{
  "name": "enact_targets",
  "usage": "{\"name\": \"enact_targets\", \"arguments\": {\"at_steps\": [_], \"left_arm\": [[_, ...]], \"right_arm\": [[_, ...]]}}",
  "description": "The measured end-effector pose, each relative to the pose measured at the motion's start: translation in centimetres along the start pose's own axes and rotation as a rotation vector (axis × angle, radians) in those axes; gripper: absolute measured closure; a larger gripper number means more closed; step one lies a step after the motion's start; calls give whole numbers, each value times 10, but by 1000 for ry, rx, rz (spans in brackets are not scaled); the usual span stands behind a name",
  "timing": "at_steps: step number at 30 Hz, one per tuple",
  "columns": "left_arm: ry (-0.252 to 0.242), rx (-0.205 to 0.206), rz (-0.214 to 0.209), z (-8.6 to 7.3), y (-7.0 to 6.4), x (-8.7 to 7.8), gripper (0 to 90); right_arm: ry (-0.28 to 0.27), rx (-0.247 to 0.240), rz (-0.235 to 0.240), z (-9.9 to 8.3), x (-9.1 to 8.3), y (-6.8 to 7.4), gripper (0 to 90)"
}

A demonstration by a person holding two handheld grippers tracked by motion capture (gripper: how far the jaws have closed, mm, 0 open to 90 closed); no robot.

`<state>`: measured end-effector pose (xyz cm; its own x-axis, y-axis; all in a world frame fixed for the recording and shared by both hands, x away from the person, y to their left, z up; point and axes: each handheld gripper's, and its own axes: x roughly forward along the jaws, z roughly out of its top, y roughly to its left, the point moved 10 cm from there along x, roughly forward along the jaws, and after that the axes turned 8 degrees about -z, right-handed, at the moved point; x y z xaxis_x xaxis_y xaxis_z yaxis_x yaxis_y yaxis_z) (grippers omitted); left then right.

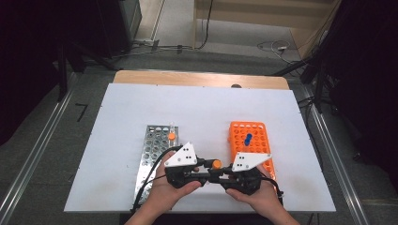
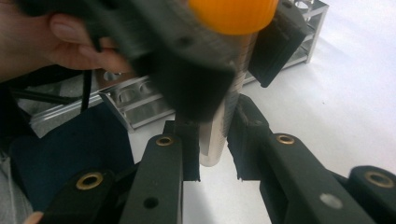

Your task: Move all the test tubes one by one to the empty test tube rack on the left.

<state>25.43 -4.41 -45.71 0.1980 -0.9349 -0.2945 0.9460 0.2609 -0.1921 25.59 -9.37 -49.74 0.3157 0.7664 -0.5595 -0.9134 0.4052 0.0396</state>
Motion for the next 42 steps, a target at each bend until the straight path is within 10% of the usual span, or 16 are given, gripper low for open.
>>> {"name": "enact_targets", "arguments": {"at_steps": [10,26,42], "left_arm": [[-34,27,73,6,10,-19,708],[-142,-38,341,6,73,-102,708],[-128,-29,451,-8,90,-104,708]], "right_arm": [[-22,23,25,1,-5,-4,538],[-83,55,-13,-7,-46,-37,120],[-71,77,-49,-22,-63,-59,0]]}}
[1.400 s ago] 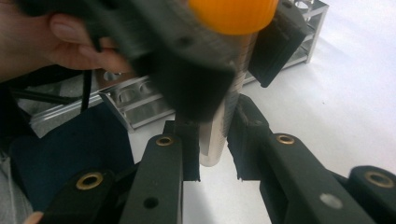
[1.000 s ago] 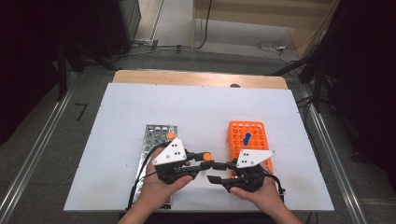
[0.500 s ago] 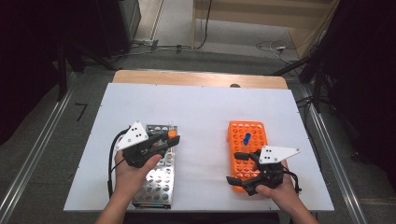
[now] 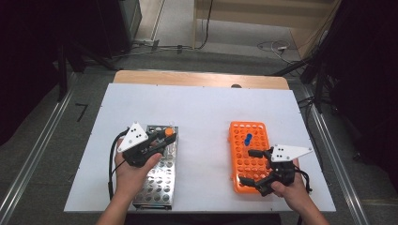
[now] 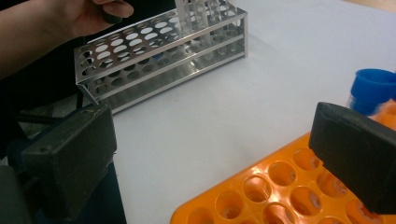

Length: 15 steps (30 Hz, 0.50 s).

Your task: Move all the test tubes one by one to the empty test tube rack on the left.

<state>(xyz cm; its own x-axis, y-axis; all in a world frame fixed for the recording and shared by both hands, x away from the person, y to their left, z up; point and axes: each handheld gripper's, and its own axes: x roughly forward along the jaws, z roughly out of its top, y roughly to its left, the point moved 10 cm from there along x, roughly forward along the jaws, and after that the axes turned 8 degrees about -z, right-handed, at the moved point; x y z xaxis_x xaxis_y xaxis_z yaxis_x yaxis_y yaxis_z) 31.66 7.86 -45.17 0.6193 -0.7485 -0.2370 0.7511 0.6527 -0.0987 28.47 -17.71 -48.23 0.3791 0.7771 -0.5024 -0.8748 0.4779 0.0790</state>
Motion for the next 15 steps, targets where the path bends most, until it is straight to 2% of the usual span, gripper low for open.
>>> {"name": "enact_targets", "arguments": {"at_steps": [3,9,12,15], "left_arm": [[37,9,14,-6,0,0,707],[76,11,34,-12,1,0,705],[97,31,32,-14,0,-3,705],[116,21,7,-18,-2,-2,705]], "right_arm": [[0,1,-9,-1,-1,-3,0],[-3,6,-34,-3,-3,-11,0],[-7,19,-43,-4,-6,-16,34],[-5,29,-50,-5,-8,-20,34]]}}
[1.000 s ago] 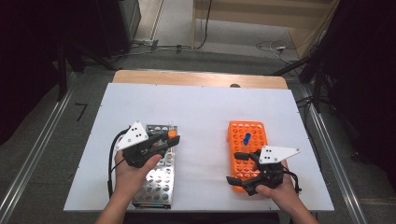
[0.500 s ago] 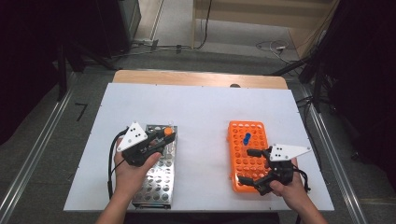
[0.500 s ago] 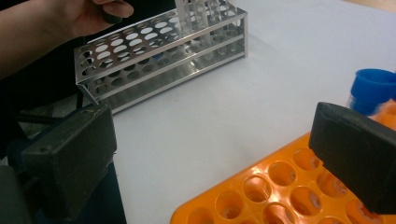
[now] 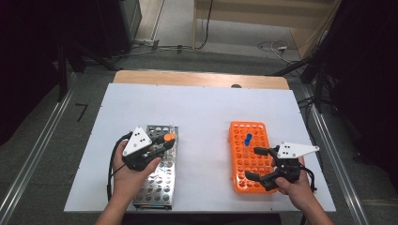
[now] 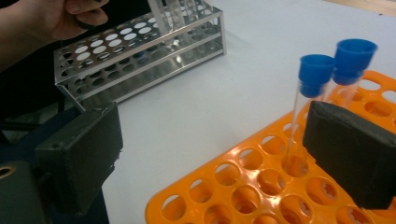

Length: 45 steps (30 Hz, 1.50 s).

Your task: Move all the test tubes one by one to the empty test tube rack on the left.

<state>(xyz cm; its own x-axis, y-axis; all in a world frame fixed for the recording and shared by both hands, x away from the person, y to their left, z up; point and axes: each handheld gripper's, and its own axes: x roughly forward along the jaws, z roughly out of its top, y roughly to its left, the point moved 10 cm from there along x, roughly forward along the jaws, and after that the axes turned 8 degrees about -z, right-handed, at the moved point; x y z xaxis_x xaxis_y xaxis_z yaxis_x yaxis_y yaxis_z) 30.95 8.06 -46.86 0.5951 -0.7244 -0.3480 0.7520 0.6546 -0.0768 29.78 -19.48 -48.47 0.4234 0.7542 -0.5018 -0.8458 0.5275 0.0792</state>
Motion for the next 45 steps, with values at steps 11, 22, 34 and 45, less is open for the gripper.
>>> {"name": "enact_targets", "arguments": {"at_steps": [11,22,34,45], "left_arm": [[28,-1,-46,-4,-4,3,636],[-14,-4,-62,4,-9,-2,420],[-75,-40,-91,17,-15,-5,190],[-80,-56,-135,24,-31,2,20]], "right_arm": [[43,75,-144,-6,9,-29,196],[116,95,-204,-14,24,-39,517],[185,58,-258,-23,37,-42,641],[178,42,-289,-23,36,-44,749]]}}
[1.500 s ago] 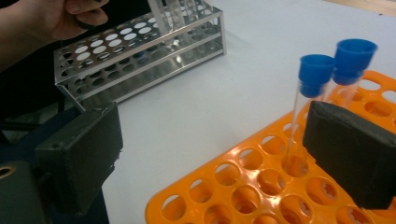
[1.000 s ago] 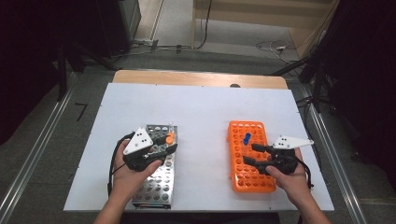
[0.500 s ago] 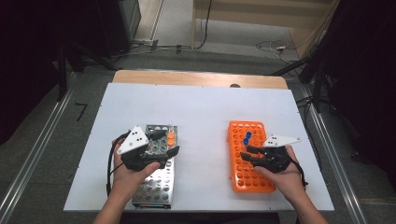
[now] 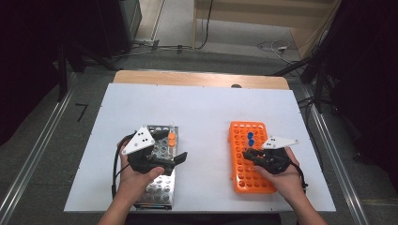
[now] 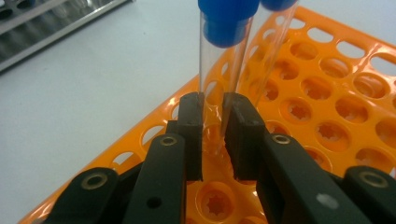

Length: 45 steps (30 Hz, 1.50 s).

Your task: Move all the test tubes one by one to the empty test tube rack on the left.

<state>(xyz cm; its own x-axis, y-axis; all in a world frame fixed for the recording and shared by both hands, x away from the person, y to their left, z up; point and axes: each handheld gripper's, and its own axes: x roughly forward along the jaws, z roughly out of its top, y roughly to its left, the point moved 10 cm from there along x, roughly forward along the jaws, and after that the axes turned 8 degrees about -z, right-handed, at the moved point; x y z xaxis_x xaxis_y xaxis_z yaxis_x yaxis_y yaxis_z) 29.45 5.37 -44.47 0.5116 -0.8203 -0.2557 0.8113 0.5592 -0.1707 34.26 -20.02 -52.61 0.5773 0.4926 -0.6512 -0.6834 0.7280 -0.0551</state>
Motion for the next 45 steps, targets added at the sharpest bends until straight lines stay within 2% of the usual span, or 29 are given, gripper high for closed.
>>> {"name": "enact_targets", "arguments": {"at_steps": [8,17,25,34,45], "left_arm": [[7,-3,-18,0,-7,7,0],[16,8,-31,1,-17,15,0],[25,3,-61,-1,-25,22,0],[30,2,-110,-1,-38,30,4],[32,7,-173,-2,-52,38,140]], "right_arm": [[-80,19,4,11,-18,-1,751],[-125,2,48,21,-31,14,751],[-134,-11,102,26,-31,34,751],[-135,-56,152,30,-29,60,751],[-132,-84,208,32,-25,83,751]]}}
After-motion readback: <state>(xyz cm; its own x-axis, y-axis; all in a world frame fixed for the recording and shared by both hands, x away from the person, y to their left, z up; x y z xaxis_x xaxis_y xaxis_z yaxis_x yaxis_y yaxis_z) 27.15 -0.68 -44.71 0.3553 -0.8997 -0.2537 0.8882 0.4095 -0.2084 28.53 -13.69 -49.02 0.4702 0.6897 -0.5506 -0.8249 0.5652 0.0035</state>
